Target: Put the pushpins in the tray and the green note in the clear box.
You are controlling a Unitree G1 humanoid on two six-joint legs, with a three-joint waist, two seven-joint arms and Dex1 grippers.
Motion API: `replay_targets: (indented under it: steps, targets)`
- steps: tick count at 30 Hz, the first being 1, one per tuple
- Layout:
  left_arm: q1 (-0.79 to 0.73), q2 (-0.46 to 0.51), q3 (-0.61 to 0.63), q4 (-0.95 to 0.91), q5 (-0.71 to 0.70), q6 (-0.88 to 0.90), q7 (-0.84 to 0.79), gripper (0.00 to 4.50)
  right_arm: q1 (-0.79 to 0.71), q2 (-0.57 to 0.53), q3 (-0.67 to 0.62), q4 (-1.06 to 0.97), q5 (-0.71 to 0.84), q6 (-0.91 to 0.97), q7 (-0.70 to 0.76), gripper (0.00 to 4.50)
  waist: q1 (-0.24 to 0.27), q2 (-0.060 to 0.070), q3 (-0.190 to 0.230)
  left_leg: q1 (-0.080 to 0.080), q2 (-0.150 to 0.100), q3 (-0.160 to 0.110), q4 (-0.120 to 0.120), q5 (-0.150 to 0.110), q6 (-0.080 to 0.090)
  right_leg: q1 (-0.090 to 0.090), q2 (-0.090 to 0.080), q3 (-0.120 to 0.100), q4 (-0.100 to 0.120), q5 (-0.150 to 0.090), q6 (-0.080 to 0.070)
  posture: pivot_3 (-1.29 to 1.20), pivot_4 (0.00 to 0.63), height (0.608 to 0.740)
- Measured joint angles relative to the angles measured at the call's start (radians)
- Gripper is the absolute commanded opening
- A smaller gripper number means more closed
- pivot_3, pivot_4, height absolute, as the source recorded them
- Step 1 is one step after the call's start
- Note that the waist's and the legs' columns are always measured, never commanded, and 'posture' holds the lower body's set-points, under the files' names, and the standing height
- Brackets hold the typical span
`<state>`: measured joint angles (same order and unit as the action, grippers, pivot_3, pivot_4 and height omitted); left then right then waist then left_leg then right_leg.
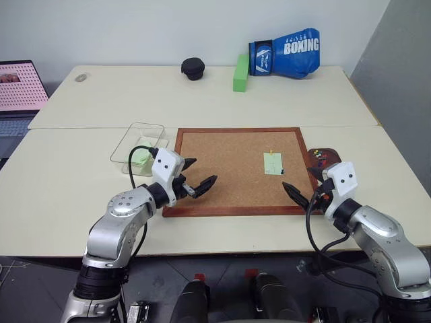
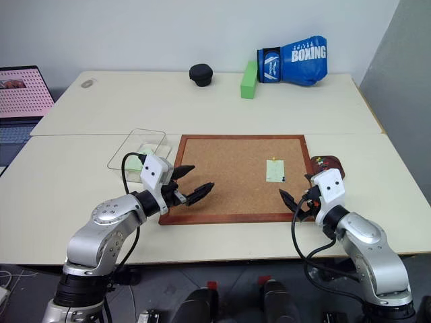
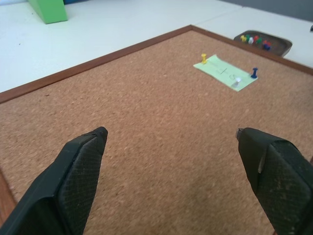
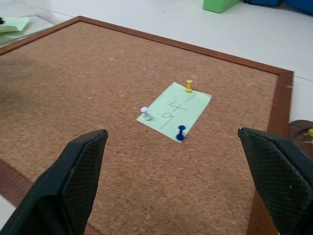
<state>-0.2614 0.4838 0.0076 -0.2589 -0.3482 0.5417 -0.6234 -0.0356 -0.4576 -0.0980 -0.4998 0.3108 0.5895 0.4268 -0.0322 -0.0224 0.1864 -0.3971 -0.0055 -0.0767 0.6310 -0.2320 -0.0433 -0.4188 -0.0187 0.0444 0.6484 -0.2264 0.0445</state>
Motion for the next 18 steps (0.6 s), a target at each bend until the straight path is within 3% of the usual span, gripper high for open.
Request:
replay_targets:
  steps: [18]
  targets:
    - [-0.009,0.008,-0.002,0.010,0.006,0.018,-0.011,4.47,-0.026,0.030,0.000,0.000,-0.008,0.005,-0.054,4.50,0.000,0.000,0.000,0.000,0.000,0.000,0.000,0.000,0.000,0.000,0.000,0.000,0.000,0.000,0.000,0.00,0.150,0.740]
